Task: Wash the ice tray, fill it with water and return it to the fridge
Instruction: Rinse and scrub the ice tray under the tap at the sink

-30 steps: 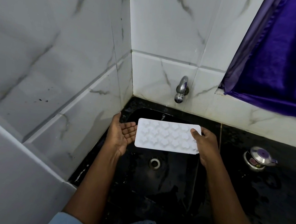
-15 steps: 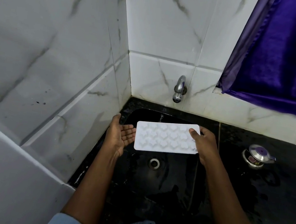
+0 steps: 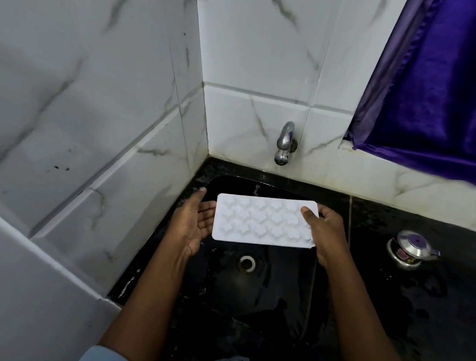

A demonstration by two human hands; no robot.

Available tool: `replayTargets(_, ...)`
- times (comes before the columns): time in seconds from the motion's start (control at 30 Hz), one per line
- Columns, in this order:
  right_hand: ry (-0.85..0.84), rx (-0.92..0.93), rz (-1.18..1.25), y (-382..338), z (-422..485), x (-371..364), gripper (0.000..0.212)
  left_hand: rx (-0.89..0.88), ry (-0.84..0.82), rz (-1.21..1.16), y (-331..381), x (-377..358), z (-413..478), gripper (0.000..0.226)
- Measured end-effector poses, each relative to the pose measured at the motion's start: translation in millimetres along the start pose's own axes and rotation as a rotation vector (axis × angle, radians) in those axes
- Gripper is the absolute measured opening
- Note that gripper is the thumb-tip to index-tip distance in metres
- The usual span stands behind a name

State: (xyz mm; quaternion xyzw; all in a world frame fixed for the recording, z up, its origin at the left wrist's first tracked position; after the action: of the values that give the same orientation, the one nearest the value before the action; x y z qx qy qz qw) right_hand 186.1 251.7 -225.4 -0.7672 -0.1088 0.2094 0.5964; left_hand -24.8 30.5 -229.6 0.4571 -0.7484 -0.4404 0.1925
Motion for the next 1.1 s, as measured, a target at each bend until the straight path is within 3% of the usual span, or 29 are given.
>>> replayTargets(0.17,-0.068,0.029,-0.025,-4,-2,-7,0.013,0.021,-0.145,-0.048,-14,-12,-3,0.030)
replayTargets(0.3,-0.175,-0.041,-0.074,-14,1,-14,0.031,0.062,-0.058,-0.059,-27,-5,3,0.012)
replayTargets(0.37,-0.104,0.026,-0.118,-33,-1,-15,0.042,0.075,-0.002,-0.066,-30,0,9,0.014)
replayTargets(0.43,-0.074,0.107,-0.031,-58,-5,-14,0.022,0.076,0.032,-0.079,-30,2,11,0.017)
replayTargets(0.47,-0.147,0.084,0.104,-67,-8,-17,0.017,0.079,0.042,-0.083,-31,3,12,0.018)
replayTargets(0.57,-0.412,-0.173,0.471,-79,-17,-33,0.033,0.078,0.055,-0.089,-32,2,11,0.024)
replayTargets(0.73,-0.382,-0.322,0.130,-36,-9,-40,0.035,0.069,0.066,-0.076,-35,-5,6,0.026)
replayTargets(0.87,-0.477,-0.392,0.407,-45,-9,-39,0.046,0.074,0.087,-0.099,-37,-9,1,0.026)
replayTargets(1.03,-0.432,-0.432,0.246,-31,-2,-29,0.043,0.064,0.121,-0.101,-41,-13,-5,0.029)
replayTargets(1.1,-0.446,-0.471,0.373,-33,-2,-22,0.043,0.061,0.131,-0.103,-43,-15,-10,0.023)
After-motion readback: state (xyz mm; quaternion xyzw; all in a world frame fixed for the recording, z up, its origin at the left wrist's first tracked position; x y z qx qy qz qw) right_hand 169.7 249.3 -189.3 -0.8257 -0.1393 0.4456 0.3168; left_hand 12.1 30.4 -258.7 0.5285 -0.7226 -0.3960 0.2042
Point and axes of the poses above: each hand's wrist, its own z-axis towards the middle knuckle, its own x-axis out of the back of the hand, y = z × x, the point moved 5 cm from there along z, towards the middle knuckle, and after that the axes turned 13 degrees about z, right-handed, at the moved point
